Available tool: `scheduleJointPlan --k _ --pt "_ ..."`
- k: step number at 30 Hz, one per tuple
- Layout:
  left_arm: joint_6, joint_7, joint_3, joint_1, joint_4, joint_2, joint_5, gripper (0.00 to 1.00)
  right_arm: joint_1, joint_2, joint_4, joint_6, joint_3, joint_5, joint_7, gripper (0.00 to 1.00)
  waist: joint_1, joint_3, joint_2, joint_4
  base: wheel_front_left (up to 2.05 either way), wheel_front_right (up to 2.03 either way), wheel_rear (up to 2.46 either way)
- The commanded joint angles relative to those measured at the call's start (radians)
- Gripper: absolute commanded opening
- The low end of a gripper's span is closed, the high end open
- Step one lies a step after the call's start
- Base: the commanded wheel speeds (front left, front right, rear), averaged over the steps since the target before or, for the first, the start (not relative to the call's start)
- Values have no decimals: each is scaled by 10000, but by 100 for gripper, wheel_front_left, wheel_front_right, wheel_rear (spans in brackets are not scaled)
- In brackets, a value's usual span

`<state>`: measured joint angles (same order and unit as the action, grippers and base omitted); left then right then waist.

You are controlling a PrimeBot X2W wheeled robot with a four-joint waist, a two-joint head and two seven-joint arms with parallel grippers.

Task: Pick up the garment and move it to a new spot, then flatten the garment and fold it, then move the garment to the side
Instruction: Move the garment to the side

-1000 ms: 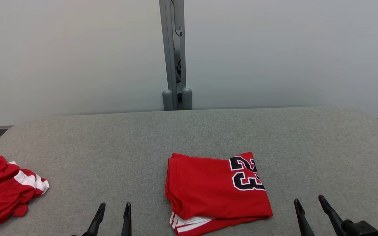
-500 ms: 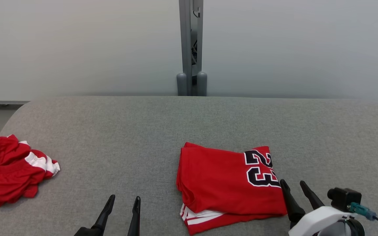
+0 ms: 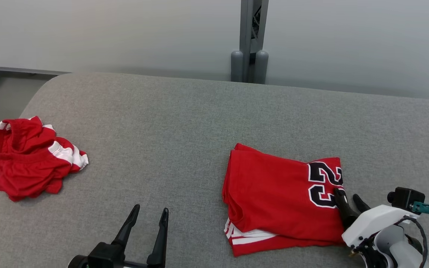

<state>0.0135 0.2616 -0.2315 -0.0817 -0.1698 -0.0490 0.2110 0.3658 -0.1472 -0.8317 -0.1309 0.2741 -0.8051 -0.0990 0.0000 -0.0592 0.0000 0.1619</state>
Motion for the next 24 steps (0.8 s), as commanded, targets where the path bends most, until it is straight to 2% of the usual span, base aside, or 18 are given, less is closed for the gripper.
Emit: scheduleJointPlan --k 1,6,7,8,9,10,18,24 --pt "-26 37 -16 189 10 -33 -3 100 118 -37 -135 4 106 -51 55 100 0 -130 0 92 0 0 0" --pt "-18 37 -80 339 -23 -35 27 100 259 76 -686 4 578 -348 378 100 0 -274 0 165 0 0 0" --pt "-18 37 -67 362 -17 -38 24 100 282 106 -733 4 690 -413 376 91 0 -294 0 176 0 0 0" --pt "-16 37 -52 369 -11 -36 13 100 307 94 -764 4 785 -445 296 49 0 -313 0 184 0 0 0" --pt "-11 37 -32 383 -12 -36 -4 100 330 70 -793 4 857 -472 242 17 0 -324 0 190 0 0 0" --pt "-5 37 -10 400 -15 -36 -24 100 351 56 -821 4 933 -516 184 0 0 -326 0 193 0 0 0" --pt "-34 37 89 305 -7 -35 -50 100 753 -430 -674 4 1602 -278 -805 0 0 -200 0 75 0 0 0" --pt "-18 37 130 146 68 -35 -127 100 1204 -731 -384 4 2122 112 -1335 0 0 -48 0 -451 0 0 0"
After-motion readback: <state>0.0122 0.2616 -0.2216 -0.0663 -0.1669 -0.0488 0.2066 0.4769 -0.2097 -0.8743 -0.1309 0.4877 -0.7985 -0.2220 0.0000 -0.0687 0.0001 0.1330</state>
